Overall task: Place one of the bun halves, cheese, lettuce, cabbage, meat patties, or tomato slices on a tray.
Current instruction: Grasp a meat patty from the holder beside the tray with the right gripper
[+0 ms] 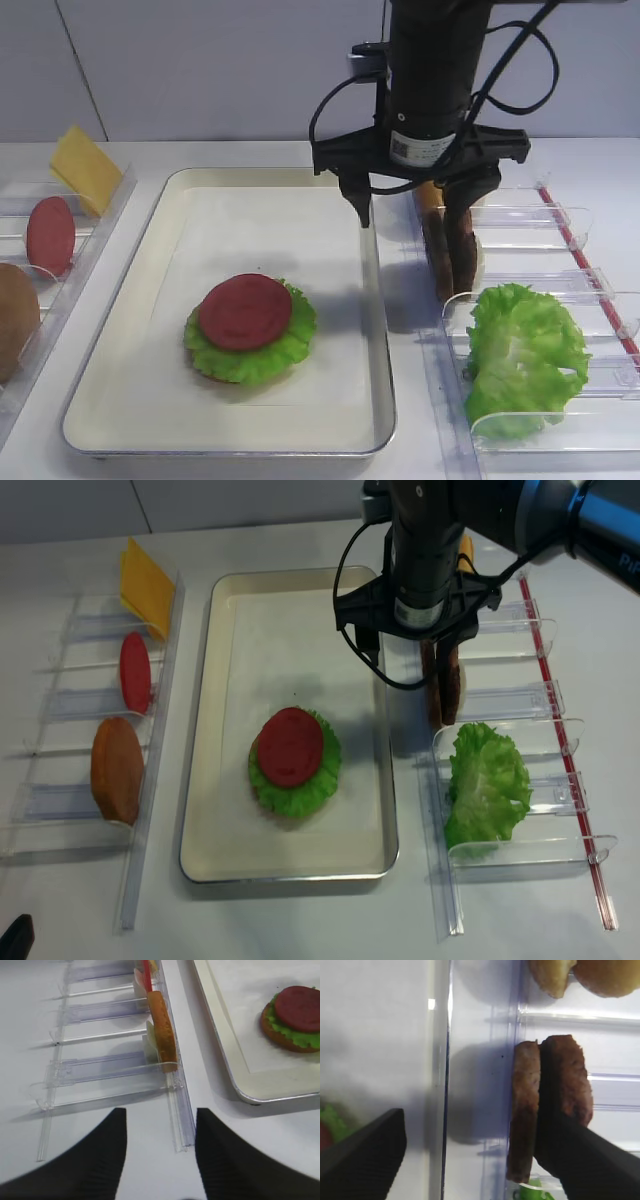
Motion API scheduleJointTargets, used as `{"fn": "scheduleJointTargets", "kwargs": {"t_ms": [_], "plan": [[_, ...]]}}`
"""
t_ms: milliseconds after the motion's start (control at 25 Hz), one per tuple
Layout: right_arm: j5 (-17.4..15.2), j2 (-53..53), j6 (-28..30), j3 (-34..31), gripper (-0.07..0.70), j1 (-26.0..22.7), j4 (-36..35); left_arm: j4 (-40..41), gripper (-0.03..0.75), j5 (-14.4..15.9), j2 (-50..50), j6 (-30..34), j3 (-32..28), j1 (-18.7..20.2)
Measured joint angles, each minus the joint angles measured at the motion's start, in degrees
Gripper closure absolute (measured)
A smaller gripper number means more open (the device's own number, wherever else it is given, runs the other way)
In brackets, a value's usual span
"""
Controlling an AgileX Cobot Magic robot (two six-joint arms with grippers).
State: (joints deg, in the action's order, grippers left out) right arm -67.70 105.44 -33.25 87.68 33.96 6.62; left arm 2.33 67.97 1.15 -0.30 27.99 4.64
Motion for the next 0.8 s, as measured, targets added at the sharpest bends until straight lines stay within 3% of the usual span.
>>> {"fn": "scheduleJointTargets", "kwargs": {"t_ms": [800], "plan": [[0.47,2.94,-1.05,0.0,0.062,0.0,-0.41,0.0,0.387,0.0,0.0,0.0,0.0,0.0]]}}
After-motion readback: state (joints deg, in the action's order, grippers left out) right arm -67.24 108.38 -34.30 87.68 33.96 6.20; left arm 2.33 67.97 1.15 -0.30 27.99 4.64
